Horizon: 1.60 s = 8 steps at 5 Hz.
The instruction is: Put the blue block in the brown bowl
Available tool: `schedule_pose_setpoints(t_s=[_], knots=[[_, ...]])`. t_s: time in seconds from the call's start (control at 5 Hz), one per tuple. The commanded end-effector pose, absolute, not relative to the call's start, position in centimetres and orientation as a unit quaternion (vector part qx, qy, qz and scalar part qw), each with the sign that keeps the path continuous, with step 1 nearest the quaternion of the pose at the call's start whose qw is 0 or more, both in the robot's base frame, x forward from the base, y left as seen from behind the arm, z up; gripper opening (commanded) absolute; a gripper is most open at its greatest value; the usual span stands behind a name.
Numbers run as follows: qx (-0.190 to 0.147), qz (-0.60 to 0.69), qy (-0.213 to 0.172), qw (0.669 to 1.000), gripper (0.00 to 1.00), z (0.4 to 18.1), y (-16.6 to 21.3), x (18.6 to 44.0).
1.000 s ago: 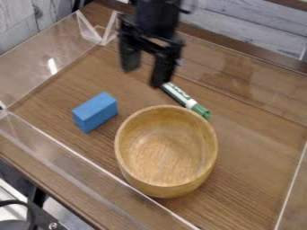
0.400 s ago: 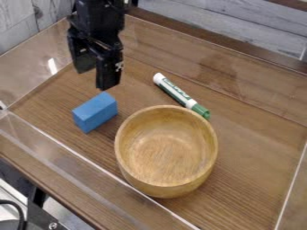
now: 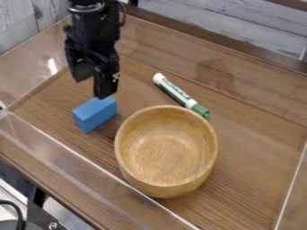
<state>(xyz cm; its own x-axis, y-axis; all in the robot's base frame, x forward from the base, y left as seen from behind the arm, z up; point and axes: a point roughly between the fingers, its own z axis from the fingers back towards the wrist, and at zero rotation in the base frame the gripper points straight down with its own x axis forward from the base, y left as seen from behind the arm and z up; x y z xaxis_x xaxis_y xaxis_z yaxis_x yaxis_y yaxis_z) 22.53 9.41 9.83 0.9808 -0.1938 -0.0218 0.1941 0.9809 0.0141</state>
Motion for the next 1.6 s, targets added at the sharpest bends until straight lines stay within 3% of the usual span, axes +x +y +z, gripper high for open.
schedule_pose_setpoints(t_s=[0.0,0.8,1.4], knots=[[0.016,-0.088,-0.013,0.996,1.00,10.0,10.1,22.9],[0.010,-0.080,-0.036,0.996,1.00,6.9,11.4,23.6],[0.006,-0.068,-0.047,0.997,1.00,6.0,12.0,23.9]])
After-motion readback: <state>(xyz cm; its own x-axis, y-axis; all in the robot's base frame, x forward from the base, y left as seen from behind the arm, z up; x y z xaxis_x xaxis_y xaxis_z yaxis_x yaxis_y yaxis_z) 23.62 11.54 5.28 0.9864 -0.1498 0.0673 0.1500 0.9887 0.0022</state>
